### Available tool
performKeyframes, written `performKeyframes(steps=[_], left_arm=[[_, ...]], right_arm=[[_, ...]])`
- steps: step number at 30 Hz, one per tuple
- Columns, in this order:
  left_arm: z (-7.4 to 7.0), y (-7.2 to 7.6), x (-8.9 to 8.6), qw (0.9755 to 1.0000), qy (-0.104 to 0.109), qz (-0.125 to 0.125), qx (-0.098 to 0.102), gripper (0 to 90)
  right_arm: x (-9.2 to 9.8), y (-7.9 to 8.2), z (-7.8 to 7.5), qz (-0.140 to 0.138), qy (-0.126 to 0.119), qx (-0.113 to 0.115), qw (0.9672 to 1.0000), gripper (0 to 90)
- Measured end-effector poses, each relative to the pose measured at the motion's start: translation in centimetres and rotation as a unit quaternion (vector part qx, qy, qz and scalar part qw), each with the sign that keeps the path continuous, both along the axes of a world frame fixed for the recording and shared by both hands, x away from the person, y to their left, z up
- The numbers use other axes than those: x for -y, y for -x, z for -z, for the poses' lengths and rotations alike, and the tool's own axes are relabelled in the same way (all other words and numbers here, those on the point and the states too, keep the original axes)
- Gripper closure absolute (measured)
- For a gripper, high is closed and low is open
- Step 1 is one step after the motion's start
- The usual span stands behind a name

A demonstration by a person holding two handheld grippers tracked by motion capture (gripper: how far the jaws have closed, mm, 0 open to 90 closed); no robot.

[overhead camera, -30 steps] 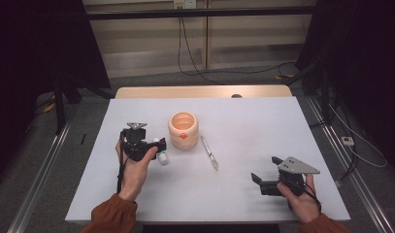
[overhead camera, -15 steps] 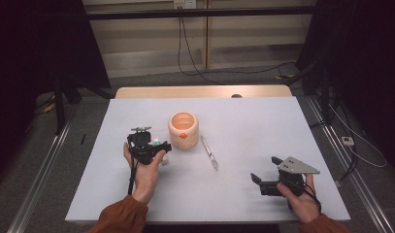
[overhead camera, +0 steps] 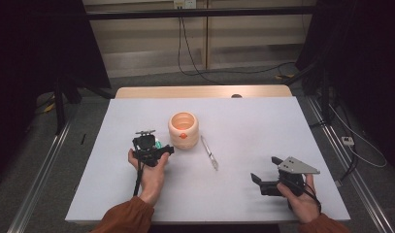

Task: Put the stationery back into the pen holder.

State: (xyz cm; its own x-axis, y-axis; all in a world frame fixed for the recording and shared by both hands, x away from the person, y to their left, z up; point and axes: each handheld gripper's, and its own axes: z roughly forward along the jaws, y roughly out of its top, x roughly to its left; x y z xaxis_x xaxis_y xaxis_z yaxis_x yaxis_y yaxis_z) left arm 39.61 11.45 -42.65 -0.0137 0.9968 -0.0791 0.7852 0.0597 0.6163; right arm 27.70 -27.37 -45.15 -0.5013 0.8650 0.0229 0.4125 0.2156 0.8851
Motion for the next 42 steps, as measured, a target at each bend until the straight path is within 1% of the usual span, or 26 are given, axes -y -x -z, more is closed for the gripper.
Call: performKeyframes(steps=[1, 2, 4, 5, 6, 8, 10, 11, 12, 14, 15, 16, 19, 22, 25, 29, 35, 36, 37, 39, 42], left_arm=[[0.2, -0.1, 0.1, 1.0, -0.005, -0.003, -0.008, 16.8], [0.4, -0.1, 0.1, 0.9998, -0.005, -0.006, -0.016, 17.1], [0.7, -0.2, 0.3, 0.9997, -0.005, 0.002, -0.025, 18.4], [0.7, -0.2, 0.4, 0.9996, -0.005, 0.008, -0.025, 21.9], [0.7, -0.2, 0.5, 0.9997, -0.006, 0.006, -0.024, 23.6], [0.7, -0.2, 0.6, 0.9996, -0.011, 0.005, -0.024, 24.6], [0.9, -0.3, 0.5, 0.9994, -0.015, 0.007, -0.031, 28.6], [1.0, -0.3, 0.6, 0.9993, -0.019, 0.003, -0.033, 30.7], [1.2, -0.4, 0.6, 0.9992, -0.018, 0.003, -0.035, 32.4], [1.3, -0.4, 0.6, 0.999, -0.017, 0.009, -0.04, 35.7], [1.4, -0.5, 0.7, 0.999, -0.017, 0.012, -0.039, 37.0], [1.4, -0.5, 0.8, 0.9989, -0.022, 0.013, -0.04, 38.9], [1.5, -0.4, 0.9, 0.9985, -0.032, 0.017, -0.04, 41.6], [1.5, -0.5, 0.8, 0.9984, -0.036, 0.02, -0.039, 44.6], [1.5, -0.4, 0.8, 0.998, -0.042, 0.027, -0.038, 46.7], [1.4, -0.5, 0.6, 0.9979, -0.035, 0.036, -0.04, 49.0], [1.4, -0.5, -0.1, 0.9979, -0.032, 0.042, -0.036, 60.5], [1.4, -0.5, -0.3, 0.998, -0.03, 0.043, -0.036, 63.6], [1.3, -0.5, -0.5, 0.9979, -0.023, 0.048, -0.037, 65.3], [1.3, -0.6, -0.8, 0.998, -0.013, 0.049, -0.038, 65.6], [1.3, -0.6, -0.8, 0.9973, -0.02, 0.062, -0.035, 65.7]], right_arm=[[0.0, 0.0, 0.0, 0.0, 0.0, 0.0, 1.0, 4.2], [0.0, 0.0, 0.0, 0.0, 0.0, -0.001, 1.0, 4.2], [0.0, 0.0, 0.0, -0.001, 0.0, 0.0, 1.0, 4.2], [0.0, 0.0, 0.0, -0.001, 0.001, 0.0, 1.0, 4.2], [-0.1, 0.0, 0.0, -0.001, 0.0, -0.001, 1.0, 4.2], [0.0, -0.1, 0.0, -0.001, 0.001, 0.0, 1.0, 4.2], [0.0, 0.0, 0.0, -0.001, 0.0, 0.0, 1.0, 4.2], [0.0, 0.0, 0.0, -0.001, 0.001, 0.0, 1.0, 4.2], [0.0, 0.0, 0.0, 0.0, 0.0, -0.001, 1.0, 4.2], [0.0, 0.0, 0.0, -0.001, 0.0, 0.0, 1.0, 4.2], [0.0, 0.0, 0.0, -0.001, 0.0, 0.0, 1.0, 4.2], [0.0, 0.0, 0.0, -0.001, 0.0, 0.0, 1.0, 4.2], [0.0, 0.0, 0.0, -0.001, 0.0, 0.0, 1.0, 4.2], [0.0, 0.0, 0.0, -0.001, 0.0, 0.0, 1.0, 4.2], [-0.1, 0.0, 0.0, -0.001, 0.0, 0.0, 1.0, 4.2], [-0.1, 0.0, 0.0, -0.001, 0.0, 0.0, 1.0, 4.2], [0.0, 0.0, 0.0, -0.001, 0.0, 0.0, 1.0, 4.2], [-0.1, 0.0, 0.0, -0.001, 0.0, 0.0, 1.0, 4.2], [-0.1, 0.0, 0.0, -0.001, 0.0, 0.0, 1.0, 4.2], [-0.1, 0.0, 0.0, -0.001, 0.0, 0.0, 1.0, 4.2], [0.0, 0.0, 0.0, -0.001, -0.001, 0.0, 1.0, 4.2]])
